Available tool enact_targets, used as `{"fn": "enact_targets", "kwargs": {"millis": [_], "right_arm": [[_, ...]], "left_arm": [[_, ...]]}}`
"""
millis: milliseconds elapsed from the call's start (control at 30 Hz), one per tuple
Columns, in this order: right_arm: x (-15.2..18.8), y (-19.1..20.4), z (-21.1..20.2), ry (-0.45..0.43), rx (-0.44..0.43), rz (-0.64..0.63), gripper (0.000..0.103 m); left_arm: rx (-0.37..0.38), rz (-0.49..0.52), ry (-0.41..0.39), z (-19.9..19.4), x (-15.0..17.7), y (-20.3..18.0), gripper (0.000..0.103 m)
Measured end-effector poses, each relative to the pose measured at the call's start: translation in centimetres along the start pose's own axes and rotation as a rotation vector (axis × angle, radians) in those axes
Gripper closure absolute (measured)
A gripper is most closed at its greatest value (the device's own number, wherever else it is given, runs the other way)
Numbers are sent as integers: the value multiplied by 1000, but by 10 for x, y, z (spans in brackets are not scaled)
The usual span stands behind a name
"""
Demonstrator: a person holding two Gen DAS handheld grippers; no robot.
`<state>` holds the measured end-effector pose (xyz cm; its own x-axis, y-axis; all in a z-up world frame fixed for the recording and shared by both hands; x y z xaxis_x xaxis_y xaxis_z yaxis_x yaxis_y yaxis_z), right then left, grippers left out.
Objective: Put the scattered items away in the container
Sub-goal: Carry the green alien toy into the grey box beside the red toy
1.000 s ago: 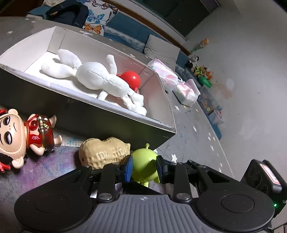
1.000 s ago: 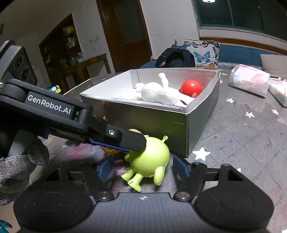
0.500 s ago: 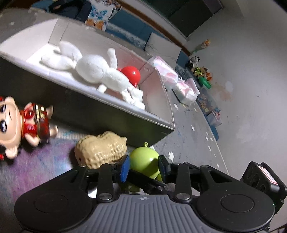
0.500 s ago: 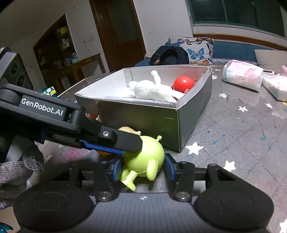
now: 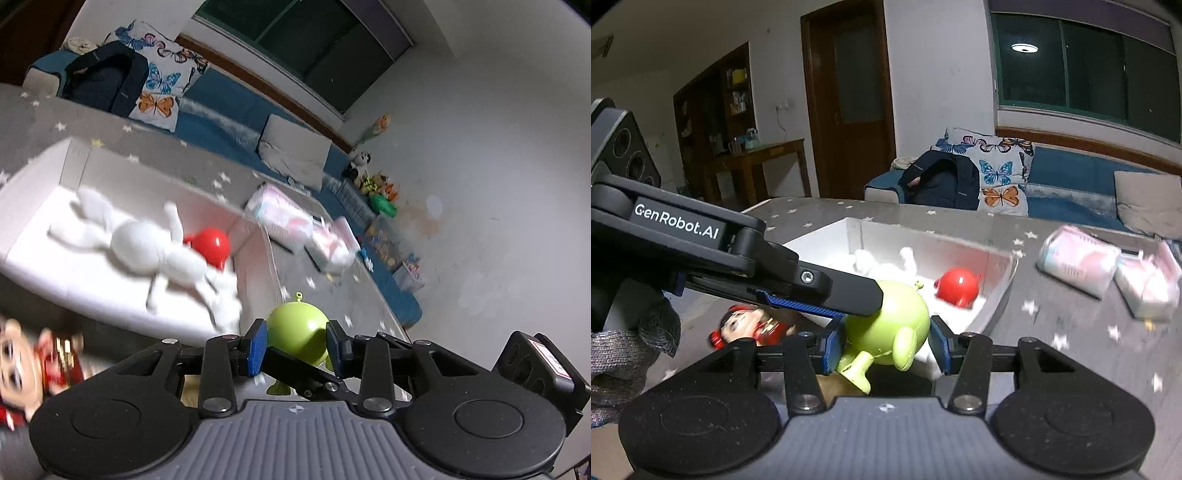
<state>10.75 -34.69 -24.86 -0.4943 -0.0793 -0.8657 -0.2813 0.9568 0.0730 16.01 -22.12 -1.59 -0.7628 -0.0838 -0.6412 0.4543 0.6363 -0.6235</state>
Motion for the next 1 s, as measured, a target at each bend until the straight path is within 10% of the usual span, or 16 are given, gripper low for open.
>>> {"fn": "enact_targets", "kwargs": {"millis": [1000], "right_arm": [[4,-20,117,276,165,-200,53]], "left_arm": [[0,-144,79,77,-27,72,66]]}}
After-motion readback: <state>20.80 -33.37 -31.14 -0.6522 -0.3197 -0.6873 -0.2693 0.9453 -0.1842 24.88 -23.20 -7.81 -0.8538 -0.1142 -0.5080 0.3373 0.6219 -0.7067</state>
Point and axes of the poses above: each gripper's, at about its wrist camera, not at the fingertips, and z roughly the way its jaws point, y to its left, x to its underside, the point moved 10 cm from there along z, roughly the way its jaws point, and after that the axes turned 2 degrees about -y, right-handed, at the moved point
